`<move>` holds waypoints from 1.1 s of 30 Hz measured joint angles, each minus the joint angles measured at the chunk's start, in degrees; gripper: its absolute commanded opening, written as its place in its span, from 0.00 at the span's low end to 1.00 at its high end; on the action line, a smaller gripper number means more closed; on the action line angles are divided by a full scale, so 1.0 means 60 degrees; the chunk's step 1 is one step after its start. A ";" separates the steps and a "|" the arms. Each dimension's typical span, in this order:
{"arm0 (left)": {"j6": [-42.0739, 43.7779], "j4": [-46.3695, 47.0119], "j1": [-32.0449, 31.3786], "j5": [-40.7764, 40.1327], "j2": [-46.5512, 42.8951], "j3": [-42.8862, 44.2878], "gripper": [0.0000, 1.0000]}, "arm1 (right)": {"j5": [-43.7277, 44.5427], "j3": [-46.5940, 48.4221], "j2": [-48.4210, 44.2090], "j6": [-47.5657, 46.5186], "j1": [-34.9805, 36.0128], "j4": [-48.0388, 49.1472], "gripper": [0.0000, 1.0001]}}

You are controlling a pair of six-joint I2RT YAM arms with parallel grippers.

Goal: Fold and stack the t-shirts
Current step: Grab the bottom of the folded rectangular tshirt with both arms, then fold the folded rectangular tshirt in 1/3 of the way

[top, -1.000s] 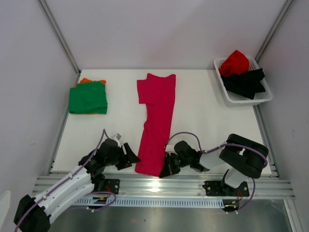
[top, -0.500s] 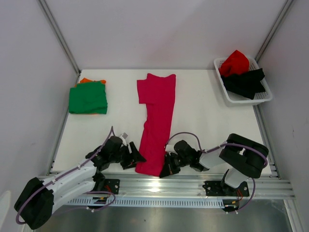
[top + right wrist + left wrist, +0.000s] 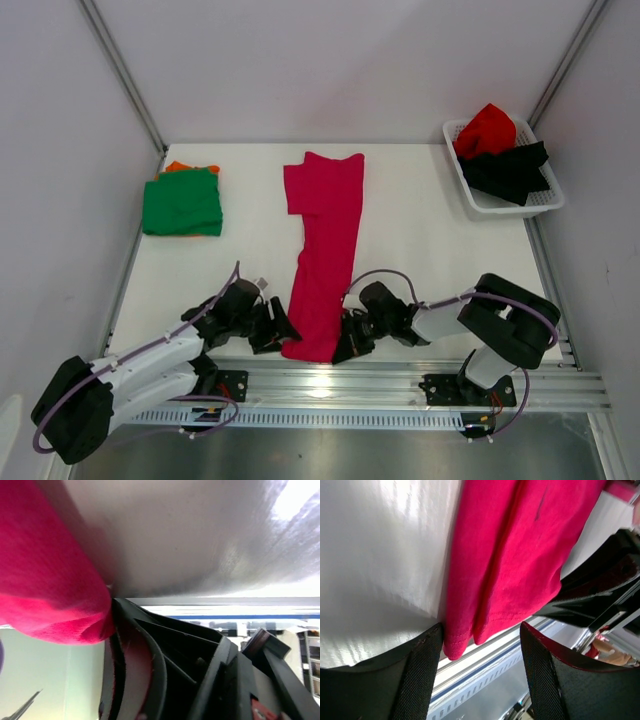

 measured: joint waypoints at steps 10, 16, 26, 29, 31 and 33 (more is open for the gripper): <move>-0.0299 0.0503 -0.0856 0.0382 0.1158 0.0288 0.60 | -0.0036 0.0492 0.0168 -0.0146 -0.0222 -0.0270 0.02; -0.0331 0.0619 -0.1107 0.0368 0.1894 0.0350 0.01 | 0.0321 0.0561 0.0171 -0.0208 -0.0361 -0.0146 0.02; -0.0091 -0.0834 -0.1137 -0.0965 0.0943 0.0637 0.01 | 0.0386 0.0565 0.0153 -0.0280 -0.0361 -0.0124 0.02; 0.0011 -0.1260 -0.1144 -0.1424 0.0936 0.0925 0.01 | 0.0441 0.0568 0.0062 -0.0419 -0.0372 -0.0233 0.02; 0.0073 -0.1406 -0.1151 -0.1596 0.0984 0.1086 0.01 | 0.0525 0.0565 -0.0051 -0.0525 -0.0408 -0.0393 0.02; 0.0098 -0.1461 -0.1162 -0.1723 0.1144 0.1249 0.01 | 0.0594 0.0568 -0.0189 -0.0630 -0.0477 -0.0586 0.02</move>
